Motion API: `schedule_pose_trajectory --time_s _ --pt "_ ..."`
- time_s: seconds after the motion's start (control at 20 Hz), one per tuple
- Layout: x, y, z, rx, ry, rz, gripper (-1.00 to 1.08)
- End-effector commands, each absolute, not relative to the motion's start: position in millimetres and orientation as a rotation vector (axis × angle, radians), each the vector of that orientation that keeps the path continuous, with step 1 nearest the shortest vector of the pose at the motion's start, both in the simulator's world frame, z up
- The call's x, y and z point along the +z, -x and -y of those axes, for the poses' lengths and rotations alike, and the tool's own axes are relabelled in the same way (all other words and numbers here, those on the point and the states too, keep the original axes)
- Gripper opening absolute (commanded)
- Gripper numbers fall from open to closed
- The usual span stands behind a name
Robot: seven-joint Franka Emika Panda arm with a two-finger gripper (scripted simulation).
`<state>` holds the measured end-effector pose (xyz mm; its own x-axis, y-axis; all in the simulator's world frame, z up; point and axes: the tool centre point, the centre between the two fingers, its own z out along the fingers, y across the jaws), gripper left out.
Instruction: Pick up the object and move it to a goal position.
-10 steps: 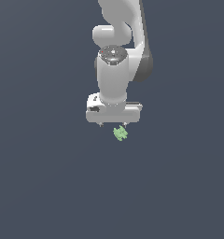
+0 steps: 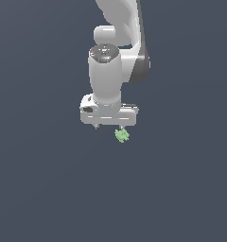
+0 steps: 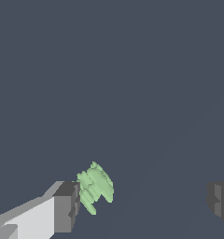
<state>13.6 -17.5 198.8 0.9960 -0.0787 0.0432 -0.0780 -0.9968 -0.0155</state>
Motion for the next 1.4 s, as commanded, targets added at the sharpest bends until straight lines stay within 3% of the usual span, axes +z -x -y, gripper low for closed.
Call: schedule_pose_trajectory --time_s 0.0,0.65,1.35 --pt "199 -15 19 -0.073 3.123 -0.131 1.0" --pt "171 -1 3 -0.054 3.135 0.113 1.0" --pt "107 42 -35 -0.01 3.06 0.724 1.0"
